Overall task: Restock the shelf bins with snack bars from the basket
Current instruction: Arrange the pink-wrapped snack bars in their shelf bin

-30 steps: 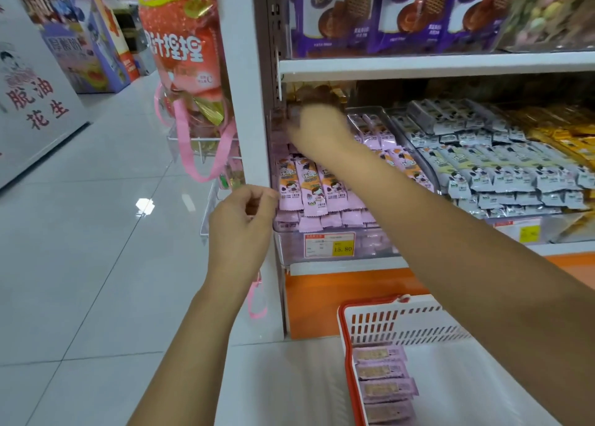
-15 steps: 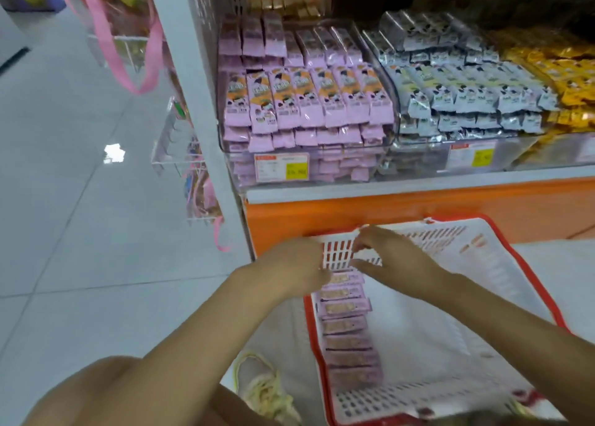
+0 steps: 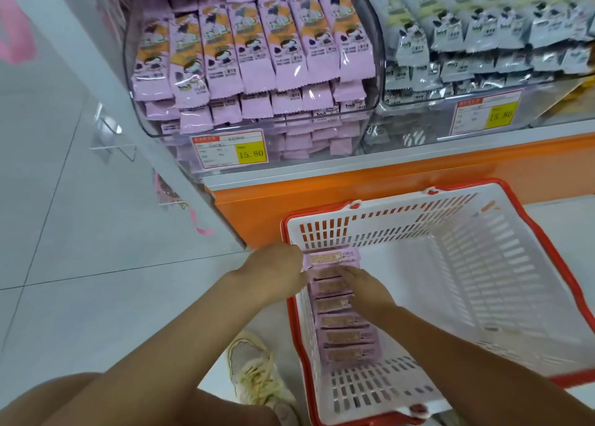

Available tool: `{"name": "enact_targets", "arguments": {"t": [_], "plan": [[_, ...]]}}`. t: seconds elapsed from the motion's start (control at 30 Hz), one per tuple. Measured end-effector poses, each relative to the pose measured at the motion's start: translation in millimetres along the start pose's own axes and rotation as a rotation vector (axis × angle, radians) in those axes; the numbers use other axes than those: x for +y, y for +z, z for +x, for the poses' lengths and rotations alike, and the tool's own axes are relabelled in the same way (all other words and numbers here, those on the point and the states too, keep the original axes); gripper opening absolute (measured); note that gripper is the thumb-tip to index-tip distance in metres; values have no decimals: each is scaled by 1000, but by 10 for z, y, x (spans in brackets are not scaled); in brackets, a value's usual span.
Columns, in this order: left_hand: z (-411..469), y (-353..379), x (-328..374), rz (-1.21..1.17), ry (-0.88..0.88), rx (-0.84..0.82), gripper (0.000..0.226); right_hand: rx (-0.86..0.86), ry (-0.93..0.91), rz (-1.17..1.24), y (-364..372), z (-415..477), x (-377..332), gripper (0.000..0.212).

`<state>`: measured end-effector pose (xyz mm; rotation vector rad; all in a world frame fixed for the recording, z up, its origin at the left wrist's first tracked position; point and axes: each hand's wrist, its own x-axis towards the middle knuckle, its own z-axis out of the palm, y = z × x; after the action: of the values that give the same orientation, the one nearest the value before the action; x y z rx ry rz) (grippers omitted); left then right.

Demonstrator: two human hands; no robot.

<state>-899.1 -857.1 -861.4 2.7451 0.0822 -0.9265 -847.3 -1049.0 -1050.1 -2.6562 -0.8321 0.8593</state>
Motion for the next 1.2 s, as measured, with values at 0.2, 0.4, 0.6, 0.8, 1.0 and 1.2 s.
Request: {"name": "enact_targets", "arguments": {"t": [0.2,0.4,0.6,0.8,1.0,1.2], "plan": [[97,-16,-1,27,-25,9,26,60,13,-121,155,186,109,67],[192,-41,-76,-54,-9,17,33,-26,36,-173,162,250,122,65],[188,-94,-140,-17,12,-61,33,-167,153,438,-105,-233,83,43],[-23,-297,71,-199,187,175,52,-518,191,1708,-715,-735,125,67],[-281,-417,271,-534,268,246,49,-588,-270,1971,-1172,-995,-385,53],[-634,-758,344,-946,349,215,38,-586,-359,1899,-1524,-1231,-678,56]]}}
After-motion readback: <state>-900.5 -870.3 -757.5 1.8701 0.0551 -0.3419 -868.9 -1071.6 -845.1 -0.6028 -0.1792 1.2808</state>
